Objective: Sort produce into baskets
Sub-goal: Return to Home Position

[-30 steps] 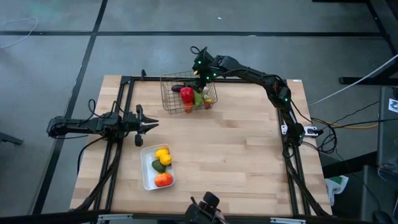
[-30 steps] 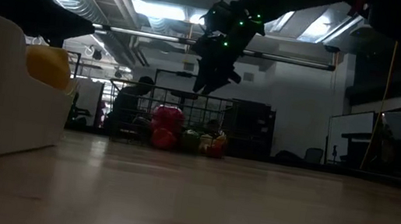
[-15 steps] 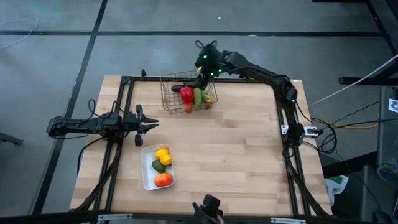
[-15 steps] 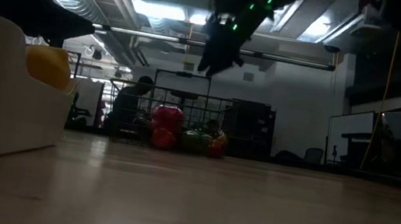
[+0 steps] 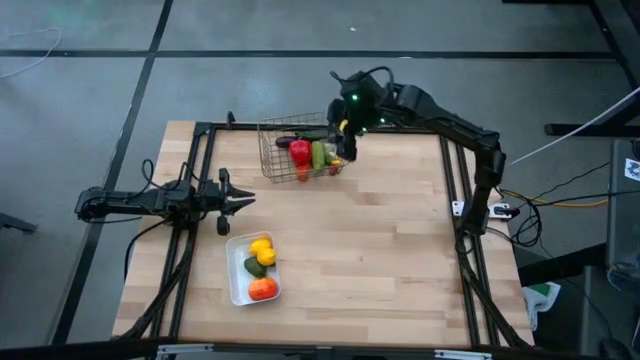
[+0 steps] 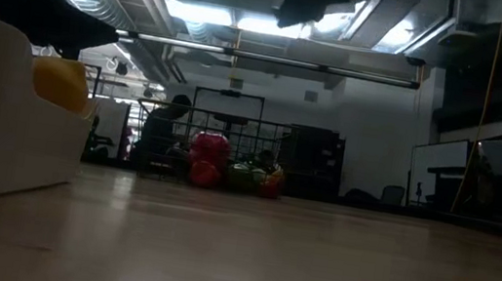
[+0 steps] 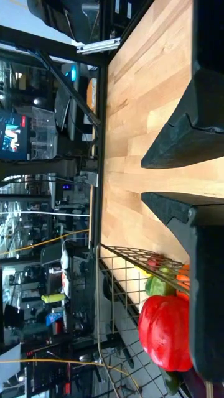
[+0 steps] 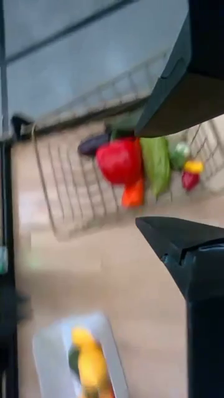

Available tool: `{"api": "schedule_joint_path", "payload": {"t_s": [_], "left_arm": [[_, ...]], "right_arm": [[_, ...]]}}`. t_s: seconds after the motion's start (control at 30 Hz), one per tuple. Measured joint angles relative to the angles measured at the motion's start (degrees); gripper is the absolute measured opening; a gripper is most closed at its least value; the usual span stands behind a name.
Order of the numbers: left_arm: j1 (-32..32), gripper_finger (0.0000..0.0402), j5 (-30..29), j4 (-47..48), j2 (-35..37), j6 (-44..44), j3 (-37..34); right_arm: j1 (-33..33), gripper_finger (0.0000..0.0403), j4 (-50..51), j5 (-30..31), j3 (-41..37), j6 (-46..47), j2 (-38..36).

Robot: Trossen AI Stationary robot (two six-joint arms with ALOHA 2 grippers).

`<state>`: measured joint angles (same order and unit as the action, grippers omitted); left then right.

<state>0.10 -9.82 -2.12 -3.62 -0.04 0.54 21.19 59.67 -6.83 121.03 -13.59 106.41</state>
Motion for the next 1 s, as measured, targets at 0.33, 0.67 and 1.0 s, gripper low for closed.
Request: {"api": "schedule_joint_path", "payload": {"t_s": [0.33, 0.67, 1.0], "left_arm": [[0.0, 0.0068, 0.0, 0.01, 0.0, 0.03, 0.0], [0.0, 0.0068, 0.0, -0.01, 0.0, 0.03, 0.0], [0.0, 0.0068, 0.02, 0.07, -0.02, 0.05, 0.0]], "right_arm": [[-4.48, 0.0216, -11.89, -3.27, -21.75, 1.53, -10.42], [-4.3, 0.0216, -48.42, -2.74, -63.23, 11.95, -28.19], [-4.31, 0.0216, -63.85, 1.7, -85.33, 17.34, -37.34]]}}
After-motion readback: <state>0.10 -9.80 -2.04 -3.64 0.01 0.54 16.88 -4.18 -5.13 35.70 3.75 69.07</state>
